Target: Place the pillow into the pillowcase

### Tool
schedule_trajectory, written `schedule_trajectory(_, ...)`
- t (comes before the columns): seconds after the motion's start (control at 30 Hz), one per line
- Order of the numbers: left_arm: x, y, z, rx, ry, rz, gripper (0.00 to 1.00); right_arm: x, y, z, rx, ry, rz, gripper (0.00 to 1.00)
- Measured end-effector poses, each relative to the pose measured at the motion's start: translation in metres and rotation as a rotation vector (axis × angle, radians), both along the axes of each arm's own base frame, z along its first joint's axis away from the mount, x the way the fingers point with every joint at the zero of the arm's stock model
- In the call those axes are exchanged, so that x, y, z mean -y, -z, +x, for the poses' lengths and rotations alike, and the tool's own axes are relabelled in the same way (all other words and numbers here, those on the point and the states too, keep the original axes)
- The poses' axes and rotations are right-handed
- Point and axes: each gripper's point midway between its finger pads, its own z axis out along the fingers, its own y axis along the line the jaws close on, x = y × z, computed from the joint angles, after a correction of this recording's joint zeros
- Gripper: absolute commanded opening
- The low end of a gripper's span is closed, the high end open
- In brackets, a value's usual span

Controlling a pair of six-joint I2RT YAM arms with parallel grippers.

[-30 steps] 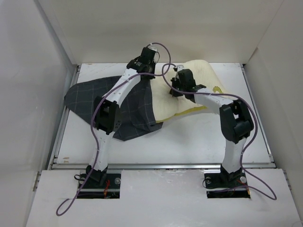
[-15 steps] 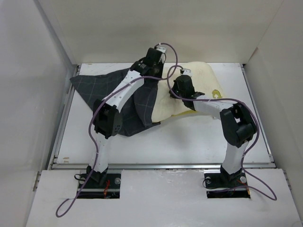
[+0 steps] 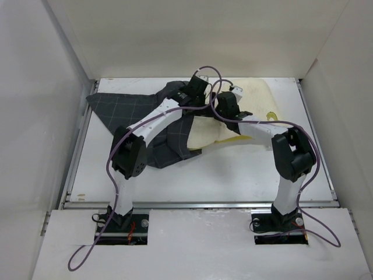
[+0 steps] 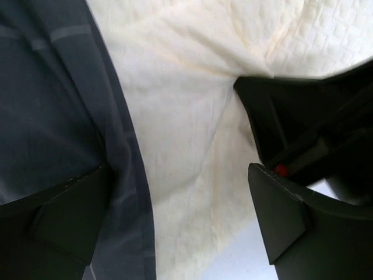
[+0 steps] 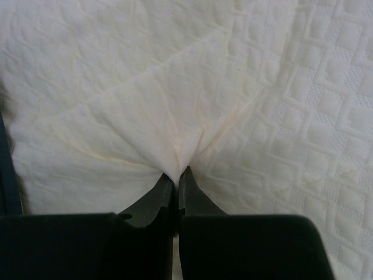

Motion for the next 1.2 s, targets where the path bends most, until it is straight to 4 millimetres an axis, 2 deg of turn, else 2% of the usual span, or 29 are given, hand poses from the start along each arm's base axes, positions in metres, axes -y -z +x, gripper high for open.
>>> schedule_trajectory(0.07, -0.008, -0.006, -0.01, 0.003, -0.03, 0.002, 1.0, -0.004, -0.002, 0.001, 0.005, -0.018, 0.023, 0.11)
schedule_trajectory(0.1, -0.014, -0.009, -0.017, 0.01, -0.051, 0.005, 1.0, -0.006, -0.004, 0.003, 0.01, -0.033, 0.035, 0.36)
schedule_trajectory(0.2, -0.035, -0.022, -0.051, 0.018, -0.104, 0.001, 1.0, -0.014, -0.012, 0.008, 0.036, -0.097, 0.067, 0.62)
schedule_trajectory(0.33, -0.063, -0.031, -0.1, 0.001, -0.176, -0.026, 1.0, -0.018, -0.031, 0.018, 0.121, -0.206, 0.046, 0.73)
schedule_trajectory(0.37, -0.068, -0.031, -0.109, -0.002, -0.193, -0.037, 1.0, -0.018, -0.033, 0.017, 0.14, -0.24, 0.028, 0.73)
schedule_trajectory(0.4, -0.073, -0.03, -0.117, -0.01, -0.211, -0.04, 1.0, -0.016, -0.034, 0.013, 0.15, -0.268, 0.013, 0.84)
schedule_trajectory(0.47, -0.079, -0.022, -0.131, -0.028, -0.235, -0.046, 1.0, -0.013, -0.033, -0.004, 0.161, -0.343, -0.035, 0.85)
schedule_trajectory(0.5, -0.081, -0.015, -0.137, -0.044, -0.244, -0.04, 1.0, -0.013, -0.033, -0.014, 0.167, -0.397, -0.054, 0.95)
schedule_trajectory(0.67, -0.083, 0.016, -0.153, -0.11, -0.289, -0.01, 0.87, -0.027, -0.038, -0.056, 0.233, -0.656, -0.143, 0.95)
schedule_trajectory(0.83, -0.086, 0.033, -0.146, -0.131, -0.354, -0.003, 0.6, -0.047, -0.023, -0.087, 0.247, -0.848, -0.195, 0.97)
schedule_trajectory(0.9, -0.09, 0.037, -0.137, -0.129, -0.384, -0.011, 0.53, -0.058, -0.014, -0.098, 0.235, -0.911, -0.213, 0.97)
schedule_trajectory(0.97, -0.092, 0.042, -0.128, -0.127, -0.409, -0.012, 0.44, -0.07, -0.004, -0.105, 0.22, -0.958, -0.237, 0.97)
schedule_trajectory(1.0, -0.093, 0.046, -0.125, -0.128, -0.418, -0.009, 0.44, -0.074, 0.002, -0.105, 0.209, -0.972, -0.248, 0.97)
schedule_trajectory(1.07, -0.093, 0.054, -0.121, -0.132, -0.426, 0.003, 0.37, -0.082, 0.014, -0.105, 0.187, -0.987, -0.266, 0.95)
schedule_trajectory(1.1, -0.093, 0.059, -0.119, -0.138, -0.429, 0.012, 0.26, -0.082, 0.019, -0.104, 0.178, -0.985, -0.274, 0.94)
schedule_trajectory(1.13, -0.094, 0.064, -0.118, -0.145, -0.435, 0.02, 0.17, -0.082, 0.023, -0.103, 0.171, -0.982, -0.279, 0.92)
schedule_trajectory(1.17, -0.093, 0.069, -0.117, -0.151, -0.434, 0.031, 0.04, -0.082, 0.024, -0.102, 0.168, -0.981, -0.28, 0.75)
schedule_trajectory(1.2, -0.092, 0.074, -0.115, -0.157, -0.434, 0.042, 0.0, -0.082, 0.024, -0.101, 0.17, -0.979, -0.284, 0.61)
